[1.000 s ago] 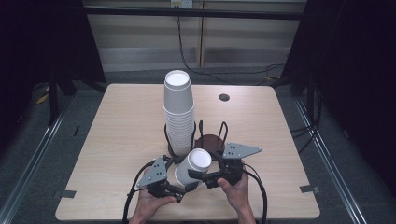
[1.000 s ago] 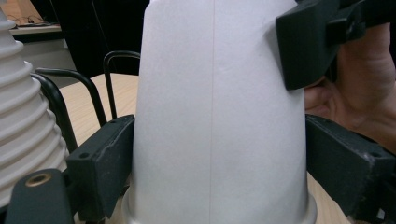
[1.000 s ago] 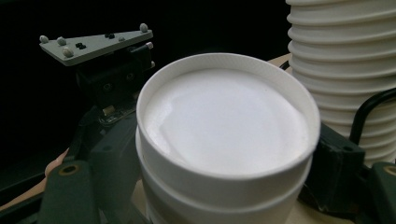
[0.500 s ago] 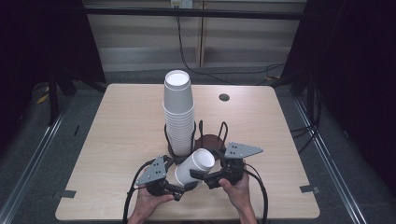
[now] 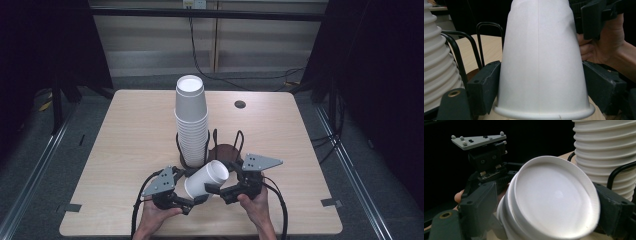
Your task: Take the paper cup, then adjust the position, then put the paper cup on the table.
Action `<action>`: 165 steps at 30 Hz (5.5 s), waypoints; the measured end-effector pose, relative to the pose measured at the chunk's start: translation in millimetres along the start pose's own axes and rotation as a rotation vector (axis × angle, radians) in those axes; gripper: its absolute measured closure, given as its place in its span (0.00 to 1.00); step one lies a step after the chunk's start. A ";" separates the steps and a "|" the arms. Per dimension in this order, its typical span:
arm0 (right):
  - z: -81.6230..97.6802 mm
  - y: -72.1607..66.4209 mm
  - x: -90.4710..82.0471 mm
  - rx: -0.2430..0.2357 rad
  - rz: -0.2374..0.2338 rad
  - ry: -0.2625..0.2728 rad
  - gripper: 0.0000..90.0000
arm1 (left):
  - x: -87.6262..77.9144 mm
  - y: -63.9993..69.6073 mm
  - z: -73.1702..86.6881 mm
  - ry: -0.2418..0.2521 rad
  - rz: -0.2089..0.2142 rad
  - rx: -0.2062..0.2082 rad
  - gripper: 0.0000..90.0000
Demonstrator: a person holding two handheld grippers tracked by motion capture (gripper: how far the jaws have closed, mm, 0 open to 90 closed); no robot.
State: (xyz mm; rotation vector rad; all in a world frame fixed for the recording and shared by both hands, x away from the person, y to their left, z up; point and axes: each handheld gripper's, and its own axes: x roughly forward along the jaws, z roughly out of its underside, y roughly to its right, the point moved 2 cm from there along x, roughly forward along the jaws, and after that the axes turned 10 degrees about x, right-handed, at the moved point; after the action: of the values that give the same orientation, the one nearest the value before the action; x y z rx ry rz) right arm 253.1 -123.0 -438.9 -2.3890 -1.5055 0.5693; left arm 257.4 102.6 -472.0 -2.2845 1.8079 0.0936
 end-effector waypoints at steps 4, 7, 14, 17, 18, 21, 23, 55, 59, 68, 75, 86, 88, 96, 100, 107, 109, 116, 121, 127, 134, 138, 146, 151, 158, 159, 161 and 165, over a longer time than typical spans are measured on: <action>0.1 0.0 -3.6 -0.005 0.000 0.002 0.14 | -4.1 -1.8 0.5 -0.006 0.000 0.000 0.21; 0.5 0.6 -7.8 -0.001 0.000 0.007 0.14 | -7.0 -3.5 1.3 -0.007 -0.008 -0.009 0.21; 4.2 3.7 -14.6 -0.003 0.003 -0.021 0.14 | -18.4 -9.0 -0.4 -0.020 -0.020 -0.007 0.21; 3.9 2.9 -17.0 -0.014 -0.004 -0.033 0.14 | -23.6 -12.4 -3.4 -0.023 -0.027 -0.006 0.21; 3.6 2.6 -18.5 -0.017 -0.002 -0.034 0.14 | -25.7 -13.5 -4.7 -0.027 -0.027 -0.006 0.21; 3.5 3.5 -20.7 -0.028 -0.007 -0.053 0.14 | -30.3 -16.1 -6.5 -0.027 -0.029 -0.005 0.22; 3.6 4.2 -21.8 -0.022 0.003 -0.074 0.14 | -32.3 -17.8 -6.9 -0.034 -0.030 -0.008 0.22; -14.9 16.9 -14.4 -0.082 0.008 -0.415 0.15 | -26.6 -24.3 -23.5 -0.253 0.040 0.076 0.23; -16.7 17.0 -14.9 -0.097 0.014 -0.461 0.15 | -26.4 -26.1 -25.1 -0.279 0.050 0.088 0.23; -17.2 16.3 -12.7 -0.119 0.028 -0.512 0.15 | -21.5 -28.6 -31.9 -0.333 0.070 0.109 0.23; -20.4 16.9 -8.3 -0.147 0.025 -0.567 0.15 | -18.8 -31.1 -31.1 -0.360 0.097 0.113 0.23; -15.4 17.4 -2.1 -0.148 0.025 -0.676 0.15 | -8.7 -25.7 -32.6 -0.422 0.144 0.142 0.23; -14.8 17.2 0.1 -0.152 0.023 -0.709 0.16 | -5.2 -25.0 -33.4 -0.436 0.151 0.158 0.23; -15.5 18.2 4.1 -0.170 0.058 -0.748 0.16 | 4.5 -19.9 -34.5 -0.500 0.191 0.189 0.23; -16.8 19.1 8.0 -0.172 0.054 -0.776 0.16 | 8.7 -18.1 -33.9 -0.521 0.207 0.205 0.23; -14.9 17.1 17.4 -0.181 0.031 -0.814 0.17 | 13.1 -15.1 -32.8 -0.546 0.228 0.216 0.23; -14.3 16.3 19.5 -0.194 0.019 -0.827 0.18 | 14.6 -14.1 -31.7 -0.556 0.235 0.218 0.23; -12.8 13.5 24.9 -0.201 0.003 -0.857 0.18 | 19.8 -10.6 -28.6 -0.570 0.258 0.225 0.23; -10.3 12.5 29.3 -0.200 -0.021 -0.880 0.22 | 20.1 -9.1 -28.1 -0.564 0.274 0.219 0.23; -10.9 10.9 33.2 -0.203 -0.039 -0.893 0.24 | 20.4 -8.3 -27.2 -0.569 0.282 0.221 0.23; -9.5 10.9 35.2 -0.207 -0.048 -0.912 0.26 | 20.3 -7.7 -24.5 -0.566 0.301 0.218 0.23; -7.7 11.2 35.4 -0.210 -0.054 -0.928 0.27 | 21.5 -7.1 -23.1 -0.564 0.305 0.215 0.23; -10.5 10.0 33.1 -0.208 -0.057 -0.913 0.27 | 19.8 -9.8 -24.1 -0.531 0.311 0.205 0.21; -12.9 8.7 32.5 -0.206 -0.046 -0.916 0.27 | 18.1 -11.1 -24.7 -0.500 0.302 0.191 0.19; -13.6 8.5 31.5 -0.206 -0.040 -0.911 0.27 | 12.2 -13.0 -27.7 -0.432 0.275 0.181 0.17; -13.6 8.6 31.4 -0.205 -0.038 -0.910 0.27 | 11.3 -12.9 -28.0 -0.424 0.272 0.179 0.18; -14.0 8.7 30.9 -0.201 -0.039 -0.906 0.27 | 9.8 -14.0 -28.7 -0.413 0.266 0.179 0.17; -15.1 9.6 29.1 -0.204 -0.035 -0.896 0.27 | 6.3 -15.3 -29.5 -0.374 0.252 0.160 0.17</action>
State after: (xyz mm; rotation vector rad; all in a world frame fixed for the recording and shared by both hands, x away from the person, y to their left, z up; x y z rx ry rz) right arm 278.9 -101.0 -435.0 -2.3466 -1.9807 1.7086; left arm 271.0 93.4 -442.4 -1.7812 1.8148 0.3759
